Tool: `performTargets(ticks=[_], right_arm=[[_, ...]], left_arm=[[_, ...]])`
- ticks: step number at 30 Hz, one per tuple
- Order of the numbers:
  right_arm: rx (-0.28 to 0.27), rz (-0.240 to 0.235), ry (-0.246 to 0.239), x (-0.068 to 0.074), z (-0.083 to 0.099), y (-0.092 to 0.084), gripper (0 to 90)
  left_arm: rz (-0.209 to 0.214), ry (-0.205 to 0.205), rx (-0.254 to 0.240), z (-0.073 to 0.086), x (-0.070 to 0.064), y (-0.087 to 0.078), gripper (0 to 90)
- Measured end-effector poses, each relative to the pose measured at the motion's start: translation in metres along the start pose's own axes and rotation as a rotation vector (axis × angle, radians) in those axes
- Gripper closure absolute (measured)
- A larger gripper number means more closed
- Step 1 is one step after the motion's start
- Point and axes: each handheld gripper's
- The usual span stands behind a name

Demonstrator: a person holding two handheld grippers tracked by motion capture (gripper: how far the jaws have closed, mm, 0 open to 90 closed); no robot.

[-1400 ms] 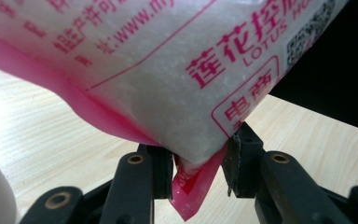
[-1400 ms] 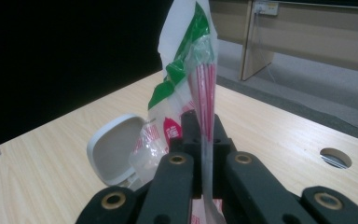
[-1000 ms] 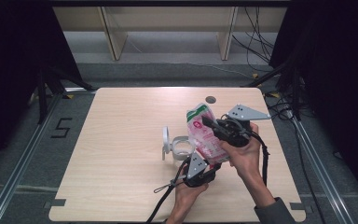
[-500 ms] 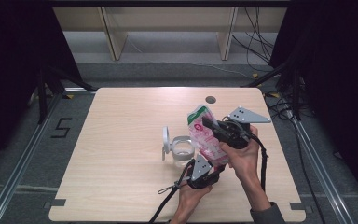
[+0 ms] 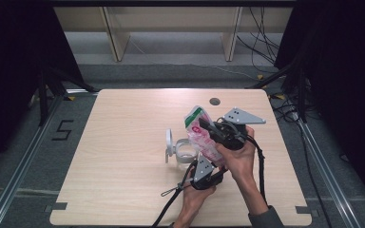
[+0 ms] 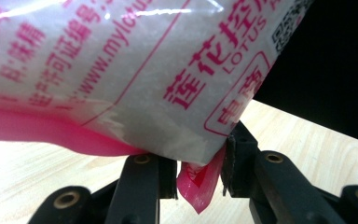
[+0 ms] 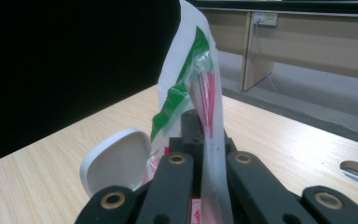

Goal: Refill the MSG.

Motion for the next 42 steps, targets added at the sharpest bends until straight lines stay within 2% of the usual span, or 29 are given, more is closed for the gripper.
performTargets(ticks=[1, 3, 4, 7, 8, 10, 12, 17, 20, 21, 22, 24, 25, 28, 31, 32, 35, 37, 39, 41, 42], right_arm=[[0.000, -0.004, 0.012, 0.002, 0.000, 0.001, 90.0], [-0.005, 0.001, -0.020, 0.002, -0.001, 0.001, 90.0], [-0.002, -0.002, -0.016, 0.004, -0.001, 0.002, 90.0], [0.006, 0.009, -0.016, 0.006, -0.002, 0.002, 90.0], [-0.006, 0.011, -0.034, 0.004, -0.002, 0.003, 90.0], [-0.018, 0.002, -0.026, 0.004, -0.001, 0.004, 90.0], [-0.005, -0.011, -0.012, 0.005, -0.001, 0.004, 90.0], [0.007, -0.008, -0.035, 0.004, -0.001, 0.006, 90.0], [0.005, -0.011, -0.013, 0.005, -0.001, 0.007, 90.0], [0.003, -0.014, -0.042, 0.003, -0.001, 0.008, 90.0], [0.013, -0.010, -0.017, 0.004, 0.000, 0.008, 90.0], [0.031, -0.003, -0.023, 0.005, 0.001, 0.008, 90.0], [0.024, -0.009, -0.026, 0.005, 0.001, 0.010, 90.0], [0.025, -0.020, -0.043, 0.005, 0.002, 0.012, 90.0], [0.025, -0.027, -0.044, 0.007, 0.002, 0.013, 90.0], [0.028, -0.021, -0.045, 0.007, 0.002, 0.014, 90.0], [0.040, -0.011, -0.036, 0.007, 0.003, 0.015, 90.0], [0.028, -0.024, -0.038, 0.006, 0.004, 0.016, 90.0], [0.022, -0.029, -0.029, 0.006, 0.003, 0.016, 90.0], [0.024, -0.031, -0.038, 0.007, 0.003, 0.016, 90.0], [0.025, -0.032, -0.053, 0.006, 0.003, 0.016, 90.0]], left_arm=[[-0.003, 0.004, -0.002, 0.000, 0.000, 0.001, 70.4], [-0.001, 0.001, -0.013, -0.001, -0.001, 0.002, 70.5], [-0.001, 0.009, -0.008, -0.001, -0.002, 0.003, 70.6], [0.006, -0.002, -0.015, -0.002, -0.002, 0.003, 70.8], [0.005, -0.001, -0.013, -0.002, -0.002, 0.003, 70.8], [0.007, -0.004, -0.016, -0.002, -0.002, 0.004, 70.8], [0.006, -0.005, -0.019, -0.002, -0.001, 0.005, 70.9], [0.002, -0.004, -0.015, -0.001, 0.000, 0.005, 71.0], [0.005, -0.007, -0.018, 0.000, -0.002, 0.005, 70.9], [0.007, -0.010, -0.017, 0.000, -0.002, 0.006, 70.9], [0.015, -0.017, -0.019, 0.001, -0.001, 0.007, 71.0], [0.012, -0.018, -0.023, 0.001, -0.001, 0.008, 71.1], [0.002, -0.017, -0.007, 0.001, -0.001, 0.006, 71.1], [0.016, -0.017, -0.019, 0.002, 0.001, 0.008, 71.2], [0.016, -0.016, -0.024, 0.002, 0.000, 0.008, 71.3], [0.010, -0.015, -0.009, 0.001, -0.001, 0.007, 71.4], [0.028, -0.011, -0.019, 0.002, -0.001, 0.009, 71.6], [0.019, -0.007, -0.011, 0.001, -0.002, 0.008, 71.6], [0.031, -0.005, -0.018, 0.001, -0.001, 0.008, 71.6], [0.027, -0.005, -0.022, 0.001, -0.002, 0.008, 71.5], [0.025, -0.008, -0.008, 0.001, -0.002, 0.007, 71.5]])
Point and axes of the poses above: each handheld gripper's, and its own axes: y roughly forward along the jaws, z roughly out of its underside, x roughly to its left, and after that the axes turned 8 degrees about z, right-handed
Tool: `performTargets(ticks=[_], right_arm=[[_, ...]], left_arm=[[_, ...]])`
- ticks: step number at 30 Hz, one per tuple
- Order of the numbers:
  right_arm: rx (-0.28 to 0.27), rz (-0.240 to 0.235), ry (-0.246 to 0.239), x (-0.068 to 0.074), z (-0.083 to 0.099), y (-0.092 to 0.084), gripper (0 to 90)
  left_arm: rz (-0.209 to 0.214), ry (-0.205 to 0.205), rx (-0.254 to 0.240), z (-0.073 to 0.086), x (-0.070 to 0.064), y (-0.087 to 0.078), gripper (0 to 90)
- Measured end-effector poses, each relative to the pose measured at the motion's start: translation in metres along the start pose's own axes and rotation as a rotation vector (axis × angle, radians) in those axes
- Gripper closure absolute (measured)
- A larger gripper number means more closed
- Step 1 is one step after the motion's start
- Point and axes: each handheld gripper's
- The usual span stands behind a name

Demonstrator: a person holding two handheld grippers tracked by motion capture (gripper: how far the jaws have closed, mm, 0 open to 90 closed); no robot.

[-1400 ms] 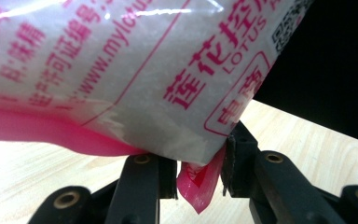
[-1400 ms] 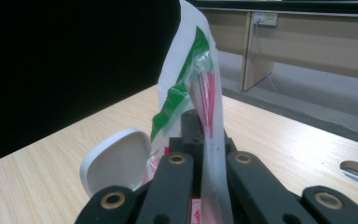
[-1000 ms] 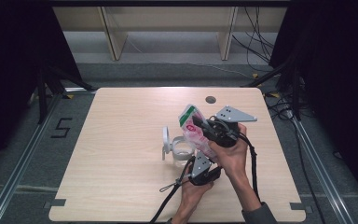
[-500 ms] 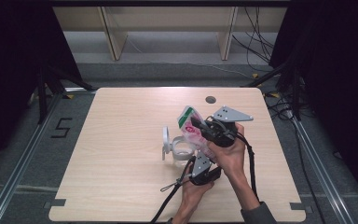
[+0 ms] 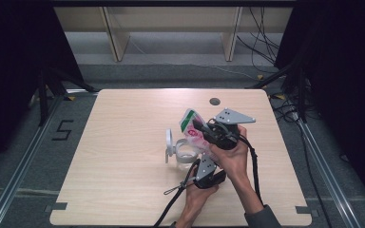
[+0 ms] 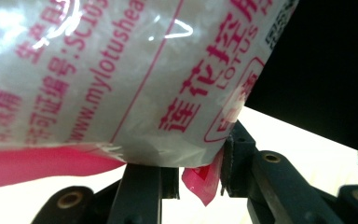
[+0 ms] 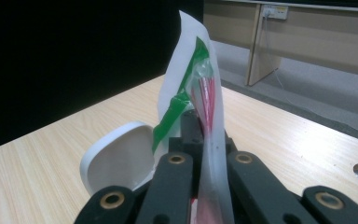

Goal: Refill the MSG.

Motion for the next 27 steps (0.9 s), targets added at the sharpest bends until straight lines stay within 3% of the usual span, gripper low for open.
performTargets(ticks=[1, 2, 11, 17, 18, 19, 23, 27], right_arm=[[0.001, 0.001, -0.003, 0.000, 0.000, 0.000, 90.0], [0.009, -0.001, 0.029, 0.002, 0.001, 0.000, 90.0], [0.008, 0.009, -0.001, 0.003, 0.000, 0.001, 90.0], [0.000, -0.004, 0.013, 0.006, -0.001, 0.002, 90.0], [0.004, -0.001, -0.008, 0.005, -0.002, 0.002, 90.0], [0.009, 0.000, 0.016, 0.007, -0.001, 0.001, 90.0], [-0.005, -0.008, -0.016, 0.009, -0.004, 0.001, 90.0], [0.005, -0.006, -0.014, 0.013, -0.003, 0.002, 90.0]], left_arm=[[0.014, -0.002, -0.014, 0.001, 0.001, 0.001, 71.5], [0.010, -0.001, -0.015, 0.001, 0.001, 0.002, 71.5], [0.004, -0.003, -0.016, 0.001, 0.001, 0.000, 71.4], [-0.006, -0.001, -0.013, -0.001, 0.002, -0.001, 71.5], [0.004, 0.001, -0.023, 0.000, 0.003, 0.000, 71.5], [0.001, -0.002, -0.030, 0.000, 0.003, -0.001, 71.5], [-0.003, -0.004, -0.031, -0.002, 0.003, -0.002, 71.5], [-0.006, -0.005, -0.024, -0.001, 0.003, -0.002, 71.5]])
Point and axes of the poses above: each handheld gripper's, and its own axes: y roughly forward along the jaws, z roughly out of its underside, x roughly to its left, and after that the axes turned 8 degrees about z, right-handed
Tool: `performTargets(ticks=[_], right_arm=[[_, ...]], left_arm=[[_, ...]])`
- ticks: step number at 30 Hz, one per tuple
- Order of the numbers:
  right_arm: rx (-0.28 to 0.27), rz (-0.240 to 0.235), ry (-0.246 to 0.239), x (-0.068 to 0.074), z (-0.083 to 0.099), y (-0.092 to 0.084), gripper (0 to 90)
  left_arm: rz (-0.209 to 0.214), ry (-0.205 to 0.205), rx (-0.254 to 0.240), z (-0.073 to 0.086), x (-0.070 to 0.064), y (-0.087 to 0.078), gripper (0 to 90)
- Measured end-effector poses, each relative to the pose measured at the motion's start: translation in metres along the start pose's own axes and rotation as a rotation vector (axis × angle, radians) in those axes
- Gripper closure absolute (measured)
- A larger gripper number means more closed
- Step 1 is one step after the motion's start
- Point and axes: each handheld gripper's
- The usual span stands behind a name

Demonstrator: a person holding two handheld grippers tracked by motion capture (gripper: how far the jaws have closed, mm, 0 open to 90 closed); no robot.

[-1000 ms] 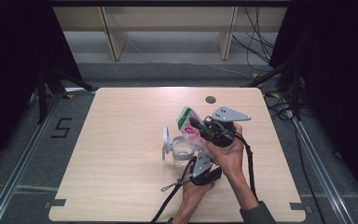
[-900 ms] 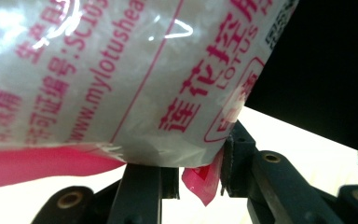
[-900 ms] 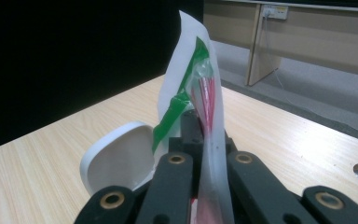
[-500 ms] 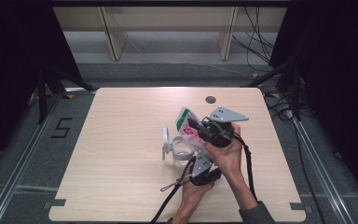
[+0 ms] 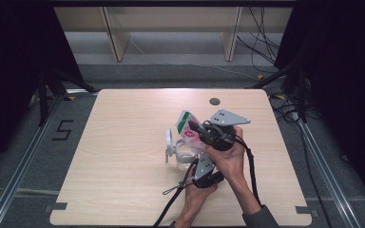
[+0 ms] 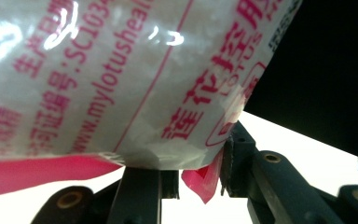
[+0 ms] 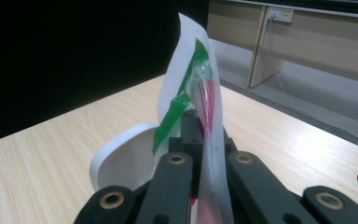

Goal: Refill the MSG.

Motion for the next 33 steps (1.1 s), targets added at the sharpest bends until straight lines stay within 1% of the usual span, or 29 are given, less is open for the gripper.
performTargets(ticks=[2, 3, 4, 5, 6, 7, 8, 10, 11, 12, 14, 15, 16, 17, 18, 19, 20, 21, 22, 23, 24, 25, 26, 27, 28, 29, 30, 31, 33], right_arm=[[0.002, 0.006, -0.008, -0.0004, -0.0002, 0.0008, 90.0], [0.005, 0.018, -0.001, 0.0002, 0.0001, 0.0006, 90.0], [0.005, 0.003, -0.012, -0.0007, 0.0001, 0.0016, 90.0], [0.012, 0.015, -0.014, -0.0008, -0.0001, 0.0009, 90.0], [0.006, 0.007, -0.002, -0.0002, 0.0000, 0.0011, 90.0], [0.003, 0.007, -0.003, 0.0002, -0.0004, 0.0008, 90.0], [-0.002, 0.000, 0.005, 0.0012, -0.0007, 0.0005, 90.0], [-0.003, 0.002, -0.018, 0.0000, -0.0006, 0.0018, 90.0], [0.011, 0.015, -0.024, -0.0004, -0.0004, 0.0016, 90.0], [0.003, 0.008, -0.019, -0.0007, 0.0004, 0.0033, 90.0], [0.014, 0.013, -0.006, 0.0008, -0.0002, 0.0009, 90.0], [0.004, 0.006, -0.020, 0.0006, -0.0007, 0.0019, 90.0], [0.004, 0.009, -0.027, 0.0010, -0.0007, 0.0027, 90.0], [-0.006, 0.030, -0.044, 0.0005, -0.0003, 0.0037, 90.0], [0.004, 0.006, -0.027, 0.0008, 0.0002, 0.0048, 90.0], [0.004, 0.007, -0.024, 0.0008, 0.0002, 0.0046, 90.0], [-0.002, 0.027, -0.037, 0.0004, -0.0003, 0.0034, 90.0], [0.007, 0.012, -0.026, 0.0009, -0.0007, 0.0027, 90.0], [0.002, 0.011, -0.038, -0.0001, -0.0009, 0.0033, 90.0], [0.013, 0.017, -0.009, 0.0007, -0.0003, 0.0027, 90.0], [0.012, 0.018, -0.009, 0.0005, -0.0001, 0.0026, 90.0], [0.000, 0.021, -0.025, -0.0002, -0.0004, 0.0029, 90.0], [0.002, 0.011, -0.019, 0.0011, -0.0008, 0.0025, 90.0], [-0.009, 0.017, -0.033, 0.0014, -0.0013, 0.0026, 90.0], [-0.004, 0.006, -0.013, 0.0029, -0.0012, 0.0034, 90.0], [-0.001, 0.025, -0.014, 0.0026, -0.0010, 0.0032, 90.0], [-0.005, 0.025, -0.009, 0.0024, -0.0004, 0.0038, 90.0], [0.002, 0.009, -0.007, 0.0017, -0.0003, 0.0040, 90.0], [-0.002, 0.010, -0.005, 0.0005, -0.0002, 0.0041, 90.0]], left_arm=[[0.015, -0.008, -0.017, 0.0002, 0.0008, 0.0017, 71.5], [0.012, -0.012, -0.021, 0.0005, 0.0002, 0.0021, 71.4], [0.002, -0.009, -0.007, 0.0002, -0.0003, 0.0010, 71.4], [0.008, -0.009, -0.012, 0.0003, 0.0001, 0.0014, 71.4], [0.013, -0.006, -0.018, 0.0000, 0.0008, 0.0017, 71.5], [-0.001, -0.008, -0.011, -0.0010, 0.0004, 0.0007, 71.5], [0.002, -0.010, -0.018, -0.0010, 0.0003, 0.0013, 71.5], [0.001, -0.004, -0.006, -0.0002, 0.0002, 0.0018, 71.5], [-0.004, -0.005, 0.004, -0.0001, 0.0000, 0.0017, 71.4], [0.002, -0.007, -0.005, 0.0002, 0.0006, 0.0023, 71.5], [-0.001, -0.007, -0.010, -0.0007, 0.0004, 0.0017, 71.5], [0.006, -0.006, -0.020, -0.0003, 0.0009, 0.0024, 71.5], [-0.001, -0.010, -0.006, -0.0006, 0.0006, 0.0017, 71.5], [-0.001, -0.012, -0.008, -0.0003, 0.0007, 0.0021, 71.4], [-0.001, -0.010, -0.006, -0.0003, 0.0007, 0.0020, 71.4], [-0.001, -0.008, -0.009, -0.0005, 0.0006, 0.0019, 71.5], [0.004, -0.005, -0.017, -0.0004, 0.0008, 0.0022, 71.5], [0.007, -0.005, -0.016, -0.0005, 0.0010, 0.0022, 71.5], [-0.003, -0.008, -0.006, -0.0009, 0.0006, 0.0017, 71.5], [-0.004, -0.007, -0.003, -0.0008, 0.0006, 0.0018, 71.4], [-0.004, -0.006, -0.005, -0.0007, 0.0006, 0.0018, 71.5], [0.004, -0.004, -0.018, -0.0006, 0.0008, 0.0022, 71.5], [0.005, -0.010, -0.035, -0.0007, 0.0004, 0.0027, 71.5], [-0.004, -0.011, -0.022, -0.0017, 0.0005, 0.0018, 71.6], [0.001, -0.011, -0.024, -0.0018, 0.0011, 0.0022, 71.6], [-0.004, -0.014, -0.014, -0.0017, 0.0008, 0.0020, 71.6], [-0.005, -0.010, -0.009, -0.0012, 0.0007, 0.0020, 71.6], [-0.004, -0.008, -0.014, -0.0008, 0.0007, 0.0023, 71.6], [-0.006, -0.011, -0.013, -0.0012, 0.0006, 0.0025, 71.6]])
Point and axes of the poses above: each handheld gripper's, and its own axes: y roughly forward along the jaws, z roughly out of its underside, x roughly to its left, and after that the axes turned 8 degrees about z, right-handed
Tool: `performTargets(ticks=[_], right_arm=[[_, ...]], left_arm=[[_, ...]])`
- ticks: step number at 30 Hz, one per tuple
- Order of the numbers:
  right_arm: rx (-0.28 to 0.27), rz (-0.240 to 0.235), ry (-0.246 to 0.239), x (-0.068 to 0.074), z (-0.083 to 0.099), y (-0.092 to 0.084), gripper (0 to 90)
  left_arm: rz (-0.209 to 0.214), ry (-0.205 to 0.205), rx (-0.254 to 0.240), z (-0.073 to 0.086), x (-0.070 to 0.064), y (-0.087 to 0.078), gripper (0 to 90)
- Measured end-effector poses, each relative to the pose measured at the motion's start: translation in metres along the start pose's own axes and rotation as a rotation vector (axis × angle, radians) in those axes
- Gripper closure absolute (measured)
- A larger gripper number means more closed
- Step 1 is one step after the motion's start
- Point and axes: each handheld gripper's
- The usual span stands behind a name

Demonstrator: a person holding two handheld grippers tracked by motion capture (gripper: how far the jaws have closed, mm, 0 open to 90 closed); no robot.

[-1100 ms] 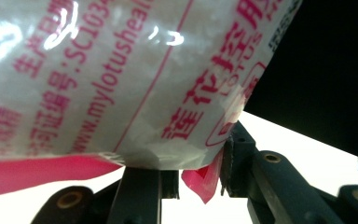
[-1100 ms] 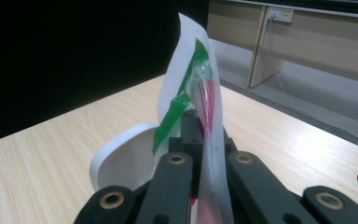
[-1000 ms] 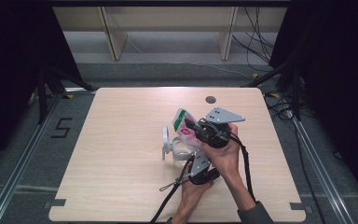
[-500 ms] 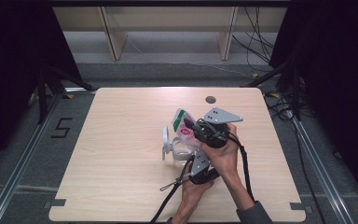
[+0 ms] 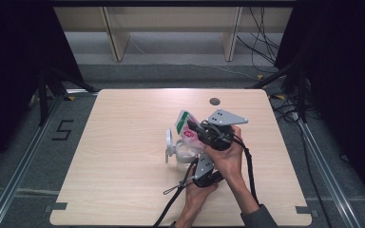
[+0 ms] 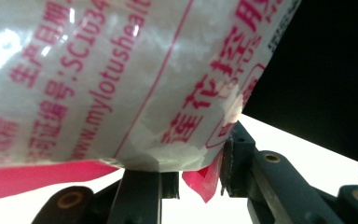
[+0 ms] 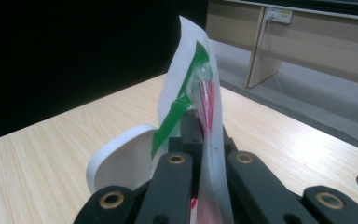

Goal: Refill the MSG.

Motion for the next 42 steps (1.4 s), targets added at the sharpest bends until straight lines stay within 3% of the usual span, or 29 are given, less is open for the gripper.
performTargets(ticks=[9, 14, 17, 22, 24, 25, 27, 28, 31, 33, 35, 37, 38, 42], right_arm=[[0.001, 0.001, -0.006, 0.0000, -0.0001, -0.0002, 90.0], [0.003, 0.003, -0.017, 0.0002, 0.0009, 0.0013, 90.0], [-0.009, 0.010, -0.025, -0.0010, 0.0003, 0.0001, 90.0], [0.005, 0.013, -0.013, 0.0001, 0.0013, 0.0013, 90.0], [0.004, 0.005, -0.019, 0.0020, 0.0006, -0.0004, 90.0], [-0.002, 0.017, -0.044, 0.0025, -0.0001, -0.0007, 90.0], [0.012, 0.020, -0.029, 0.0063, 0.0009, 0.0011, 90.0], [0.010, 0.013, -0.062, 0.0043, 0.0007, 0.0023, 90.0], [0.008, 0.010, -0.054, 0.0041, -0.0001, 0.0006, 90.0], [0.027, 0.011, -0.017, 0.0051, 0.0007, 0.0002, 90.0], [0.011, 0.008, -0.043, 0.0022, 0.0013, 0.0026, 90.0], [0.019, 0.007, -0.005, 0.0029, 0.0006, -0.0001, 90.0], [-0.001, -0.007, -0.004, 0.0018, 0.0000, 0.0009, 90.0], [0.007, 0.003, -0.020, 0.0000, -0.0015, -0.0003, 90.0]], left_arm=[[0.014, 0.000, -0.017, 0.0007, 0.0002, 0.0009, 71.5], [0.000, 0.002, 0.006, 0.0007, -0.0006, 0.0001, 71.5], [0.006, -0.006, -0.018, 0.0003, -0.0007, 0.0009, 71.6], [0.010, -0.002, -0.008, 0.0008, -0.0004, 0.0009, 71.7], [0.006, -0.004, -0.007, -0.0001, -0.0012, -0.0003, 71.9], [0.009, -0.008, -0.010, -0.0001, -0.0010, -0.0003, 72.0], [0.007, -0.007, -0.004, 0.0000, -0.0004, -0.0002, 72.0], [0.007, -0.006, -0.001, 0.0001, -0.0004, -0.0005, 72.0], [0.005, -0.006, -0.010, 0.0002, -0.0010, -0.0004, 72.0], [0.017, -0.004, -0.013, 0.0009, -0.0001, 0.0010, 71.9], [0.002, -0.002, -0.002, 0.0009, -0.0007, 0.0001, 71.9], [0.008, -0.002, -0.023, 0.0007, -0.0003, 0.0012, 72.0], [-0.001, -0.001, -0.013, -0.0003, -0.0010, 0.0002, 72.0], [0.005, 0.006, -0.003, -0.0001, -0.0026, 0.0009, 71.9]])
Point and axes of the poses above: each handheld gripper's, and its own axes: y roughly forward along the jaws, z roughly out of its underside, x roughly to its left, and after that the axes turned 8 degrees about z, right-handed
